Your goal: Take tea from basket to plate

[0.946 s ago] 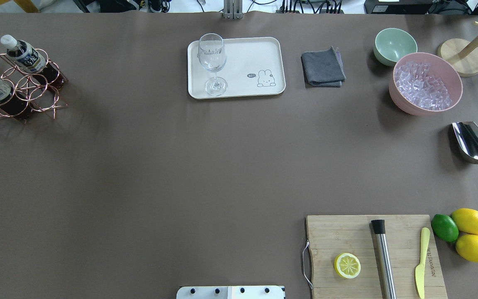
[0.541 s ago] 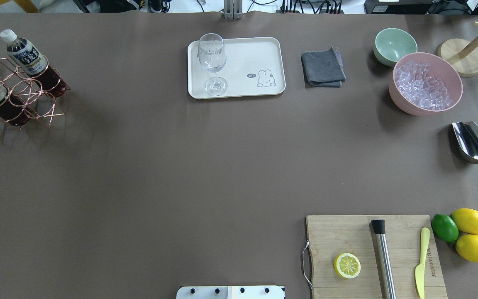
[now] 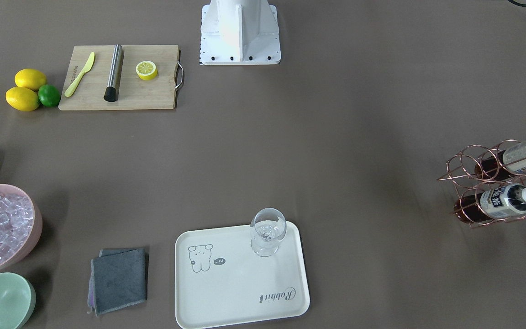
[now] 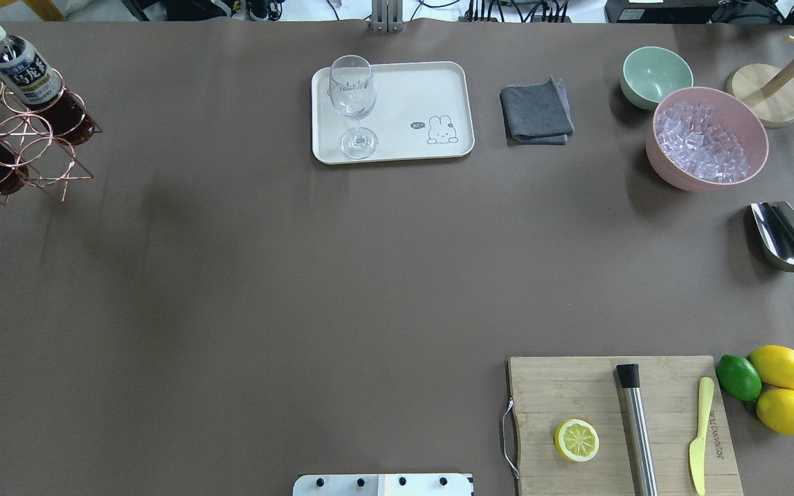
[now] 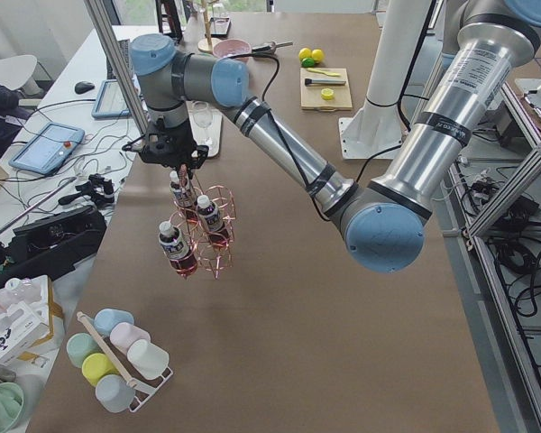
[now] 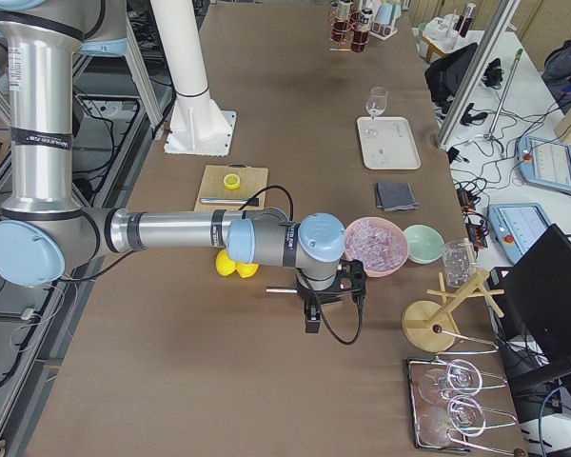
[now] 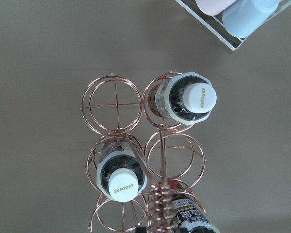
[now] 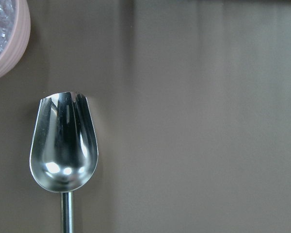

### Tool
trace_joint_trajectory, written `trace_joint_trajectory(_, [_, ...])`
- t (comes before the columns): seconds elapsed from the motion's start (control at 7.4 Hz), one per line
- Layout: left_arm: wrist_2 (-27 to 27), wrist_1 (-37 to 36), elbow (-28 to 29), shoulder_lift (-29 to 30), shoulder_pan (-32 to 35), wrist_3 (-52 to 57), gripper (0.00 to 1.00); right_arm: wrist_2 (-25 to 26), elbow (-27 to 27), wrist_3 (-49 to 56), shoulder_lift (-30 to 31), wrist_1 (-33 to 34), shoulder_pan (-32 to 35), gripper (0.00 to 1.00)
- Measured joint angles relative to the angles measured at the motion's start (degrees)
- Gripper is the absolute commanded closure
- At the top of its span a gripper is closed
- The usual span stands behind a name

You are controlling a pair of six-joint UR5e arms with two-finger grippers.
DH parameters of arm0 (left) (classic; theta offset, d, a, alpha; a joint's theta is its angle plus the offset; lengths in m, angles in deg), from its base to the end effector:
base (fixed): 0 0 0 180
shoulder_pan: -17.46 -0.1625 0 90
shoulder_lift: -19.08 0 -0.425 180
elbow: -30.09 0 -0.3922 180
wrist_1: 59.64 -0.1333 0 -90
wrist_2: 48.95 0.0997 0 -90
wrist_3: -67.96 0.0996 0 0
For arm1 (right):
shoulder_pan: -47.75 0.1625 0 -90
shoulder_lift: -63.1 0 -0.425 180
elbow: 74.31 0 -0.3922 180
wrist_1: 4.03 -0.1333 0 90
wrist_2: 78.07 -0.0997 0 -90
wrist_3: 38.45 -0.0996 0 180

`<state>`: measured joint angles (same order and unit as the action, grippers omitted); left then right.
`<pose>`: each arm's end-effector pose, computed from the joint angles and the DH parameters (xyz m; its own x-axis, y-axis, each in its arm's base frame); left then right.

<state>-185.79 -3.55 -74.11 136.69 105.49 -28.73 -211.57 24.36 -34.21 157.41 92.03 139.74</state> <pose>-0.0401 -0.5991 0.3314 -0.0454 -0.9976 -0.0523 0.6795 0.0075 -0.7336 0.0806 -0.4541 0.6317 0.7248 -0.0284 0.6884 0.0189 0.9996 0.0213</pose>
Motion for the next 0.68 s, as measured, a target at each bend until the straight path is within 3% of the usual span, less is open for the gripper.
trace_joint_trajectory(0.27, [1.4, -3.7, -9.0, -0.3, 0.5, -0.2, 1.00, 0.0, 0.0, 0.1, 0.0, 0.0, 0.0, 0.00])
trace_joint_trajectory(0.68, [-0.3, -5.7, -16.5, -0.2, 1.4, -7.2, 1.00, 0.0, 0.3, 0.1, 0.1, 0.0, 0.0, 0.00])
